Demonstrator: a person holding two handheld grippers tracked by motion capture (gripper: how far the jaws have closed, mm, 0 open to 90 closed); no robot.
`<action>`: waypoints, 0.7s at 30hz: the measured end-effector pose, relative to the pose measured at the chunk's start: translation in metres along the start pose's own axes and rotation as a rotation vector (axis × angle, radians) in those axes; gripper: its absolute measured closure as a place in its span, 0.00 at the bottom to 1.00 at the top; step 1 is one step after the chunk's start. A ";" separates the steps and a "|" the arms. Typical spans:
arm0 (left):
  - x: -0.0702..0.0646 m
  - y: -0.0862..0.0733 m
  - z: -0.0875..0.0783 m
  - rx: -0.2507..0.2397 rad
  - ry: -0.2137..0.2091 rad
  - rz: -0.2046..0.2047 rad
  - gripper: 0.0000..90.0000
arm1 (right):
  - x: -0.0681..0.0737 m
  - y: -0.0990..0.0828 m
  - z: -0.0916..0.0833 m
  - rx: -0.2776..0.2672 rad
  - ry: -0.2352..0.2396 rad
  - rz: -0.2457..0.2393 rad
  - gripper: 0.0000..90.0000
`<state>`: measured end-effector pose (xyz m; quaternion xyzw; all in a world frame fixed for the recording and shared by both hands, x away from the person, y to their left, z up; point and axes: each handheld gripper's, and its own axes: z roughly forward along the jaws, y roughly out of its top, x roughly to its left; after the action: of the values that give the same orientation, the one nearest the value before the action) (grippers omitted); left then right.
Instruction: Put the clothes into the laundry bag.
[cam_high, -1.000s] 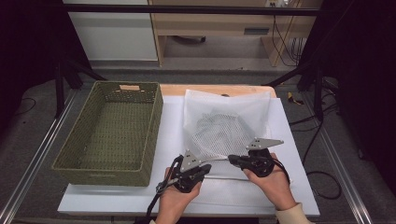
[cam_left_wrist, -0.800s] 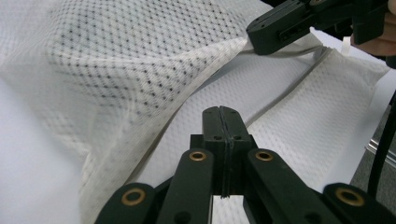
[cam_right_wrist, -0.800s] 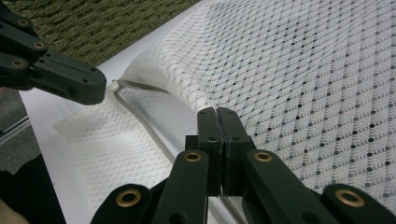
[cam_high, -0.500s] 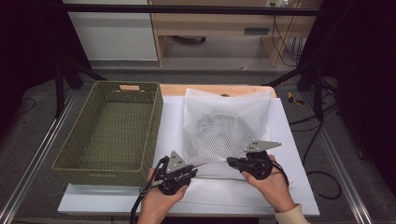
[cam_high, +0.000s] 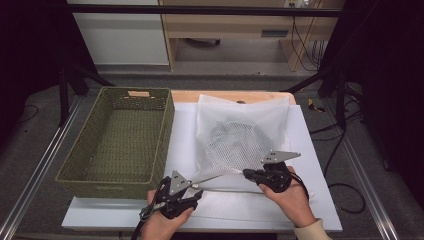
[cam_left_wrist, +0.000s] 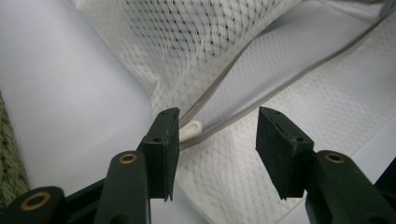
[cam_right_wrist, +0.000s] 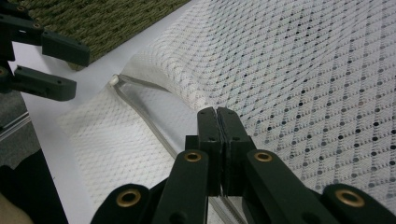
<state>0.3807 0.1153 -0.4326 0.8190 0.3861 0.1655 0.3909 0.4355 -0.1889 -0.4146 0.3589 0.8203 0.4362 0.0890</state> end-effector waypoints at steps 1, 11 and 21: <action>0.000 0.000 0.000 0.004 0.002 0.007 0.54 | 0.000 0.000 0.000 0.001 0.002 -0.002 0.99; 0.001 -0.004 -0.002 0.002 0.011 0.006 0.53 | 0.003 -0.005 0.002 0.019 0.008 -0.010 0.99; 0.000 -0.008 -0.002 -0.001 0.002 0.004 0.47 | 0.009 -0.013 0.005 0.051 0.008 -0.021 0.99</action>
<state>0.3755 0.1196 -0.4375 0.8193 0.3849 0.1672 0.3907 0.4251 -0.1844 -0.4262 0.3506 0.8353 0.4156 0.0814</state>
